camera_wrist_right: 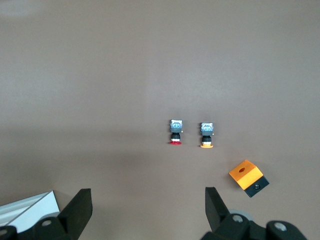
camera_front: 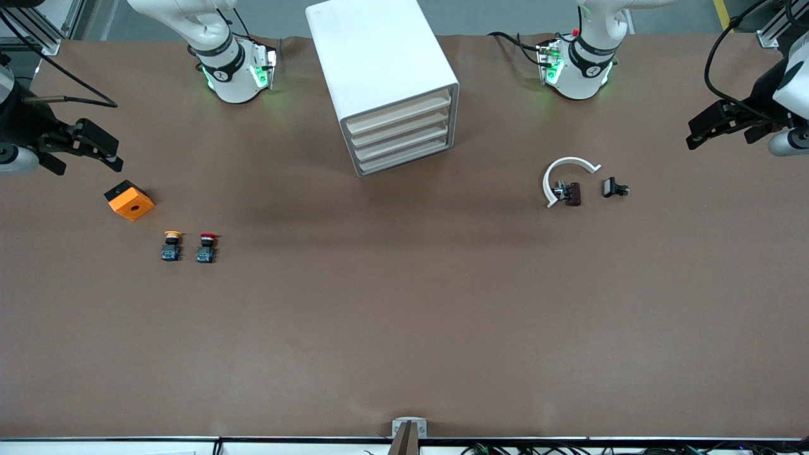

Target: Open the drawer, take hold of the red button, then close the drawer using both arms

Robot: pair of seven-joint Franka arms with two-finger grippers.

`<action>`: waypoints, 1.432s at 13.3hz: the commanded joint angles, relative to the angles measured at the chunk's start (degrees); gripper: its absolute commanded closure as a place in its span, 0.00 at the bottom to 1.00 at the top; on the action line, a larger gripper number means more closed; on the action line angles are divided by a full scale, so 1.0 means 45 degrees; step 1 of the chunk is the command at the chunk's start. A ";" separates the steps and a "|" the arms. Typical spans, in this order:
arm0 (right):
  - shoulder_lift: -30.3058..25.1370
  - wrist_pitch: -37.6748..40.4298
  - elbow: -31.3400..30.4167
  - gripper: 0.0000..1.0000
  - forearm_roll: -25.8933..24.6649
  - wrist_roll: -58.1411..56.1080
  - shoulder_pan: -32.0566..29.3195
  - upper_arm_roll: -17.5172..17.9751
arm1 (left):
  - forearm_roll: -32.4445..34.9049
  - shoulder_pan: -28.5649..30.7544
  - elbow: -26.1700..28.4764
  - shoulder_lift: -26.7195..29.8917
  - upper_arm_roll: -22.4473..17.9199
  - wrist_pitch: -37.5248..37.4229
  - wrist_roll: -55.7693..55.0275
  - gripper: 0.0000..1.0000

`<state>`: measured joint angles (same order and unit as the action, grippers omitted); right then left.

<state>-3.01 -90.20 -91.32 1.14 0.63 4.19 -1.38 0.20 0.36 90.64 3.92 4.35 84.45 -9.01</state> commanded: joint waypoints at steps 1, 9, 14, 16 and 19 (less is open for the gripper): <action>-0.0211 0.0668 -0.0273 0.00 0.0020 0.0172 -0.0111 0.0130 | -0.0045 -0.0021 -0.0162 -0.0050 0.0030 -0.0017 0.0205 0.00; -0.0191 0.0748 0.0019 0.00 -0.0097 -0.0683 -0.0267 -0.0025 | -0.0124 -0.0060 -0.0182 -0.0069 0.0030 -0.0017 0.0205 0.00; -0.0133 0.0786 0.0525 0.00 -0.0175 -0.1040 -0.0892 -0.0065 | -0.0143 -0.0060 -0.0162 -0.0069 0.0030 -0.0037 0.0244 0.00; -0.0133 0.0786 0.0547 0.00 -0.0194 -0.1039 -0.0989 -0.0065 | -0.0143 -0.0041 -0.0162 -0.0050 0.0030 -0.0056 0.0263 0.00; -0.0094 0.0748 0.0547 0.00 -0.0312 -0.1078 -0.1049 -0.0065 | -0.0143 -0.0041 -0.0162 -0.0069 0.0030 -0.0115 0.0283 0.00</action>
<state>-3.14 -87.09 -89.09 0.52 -3.68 0.44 -2.24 0.20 0.04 90.64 3.84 4.44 84.44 -8.96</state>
